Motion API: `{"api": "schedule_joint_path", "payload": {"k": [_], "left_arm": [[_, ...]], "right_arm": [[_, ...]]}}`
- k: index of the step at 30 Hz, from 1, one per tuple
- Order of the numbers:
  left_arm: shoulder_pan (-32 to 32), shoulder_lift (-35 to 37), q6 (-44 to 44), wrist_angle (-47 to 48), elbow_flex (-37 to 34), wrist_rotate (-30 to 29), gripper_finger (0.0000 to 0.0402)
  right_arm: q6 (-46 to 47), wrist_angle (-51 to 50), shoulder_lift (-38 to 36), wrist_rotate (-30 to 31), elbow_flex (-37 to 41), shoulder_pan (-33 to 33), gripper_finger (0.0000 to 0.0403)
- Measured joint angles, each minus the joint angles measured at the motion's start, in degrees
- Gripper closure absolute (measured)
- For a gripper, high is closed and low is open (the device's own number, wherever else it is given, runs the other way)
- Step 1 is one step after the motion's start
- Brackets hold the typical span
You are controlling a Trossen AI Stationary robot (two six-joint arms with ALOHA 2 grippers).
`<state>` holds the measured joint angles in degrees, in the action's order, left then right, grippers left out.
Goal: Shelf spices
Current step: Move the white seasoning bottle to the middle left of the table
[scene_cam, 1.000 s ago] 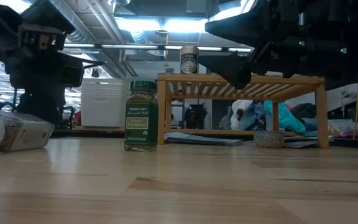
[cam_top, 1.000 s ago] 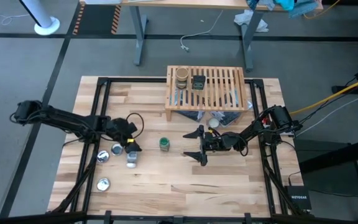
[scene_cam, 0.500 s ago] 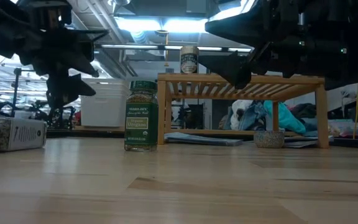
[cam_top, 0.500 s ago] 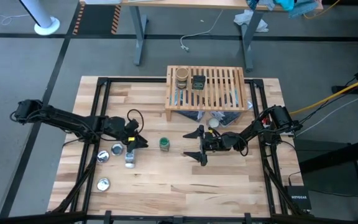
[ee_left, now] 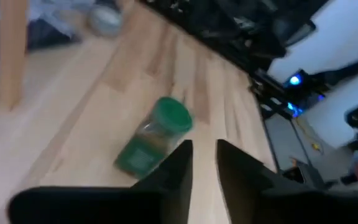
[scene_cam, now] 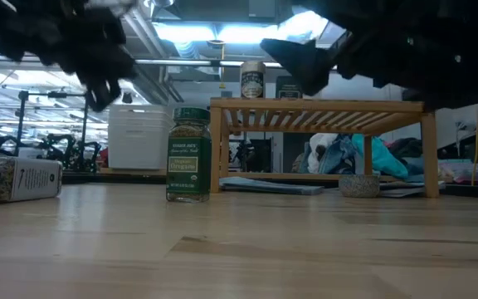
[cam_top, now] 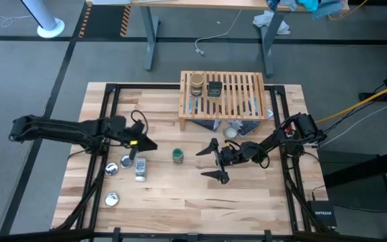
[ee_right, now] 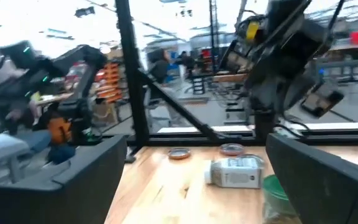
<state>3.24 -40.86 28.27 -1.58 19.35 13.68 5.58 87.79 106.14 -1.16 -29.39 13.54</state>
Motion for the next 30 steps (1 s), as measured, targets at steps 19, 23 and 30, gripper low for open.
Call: {"api": "schedule_joint_path", "payload": {"k": [19, 23, 30], "left_arm": [[-9.1, 11.5, 11.7, 56.5, 9.1, -5.6, 0.04], [-12.4, 9.9, 14.8, 54.8, 6.1, -5.7, 0.0401], [-19.2, 6.6, 18.7, 45.8, 1.3, -5.6, 0.0401]], "right_arm": [[0.1, -45.5, -1.8, 4.6, -16.8, 1.9, 0.0013], [0.1, -51.9, -1.8, 10.9, -20.6, 4.1, 0.0013], [1.1, -57.1, -1.8, 16.1, -25.2, 6.1, 0.0013]]}}
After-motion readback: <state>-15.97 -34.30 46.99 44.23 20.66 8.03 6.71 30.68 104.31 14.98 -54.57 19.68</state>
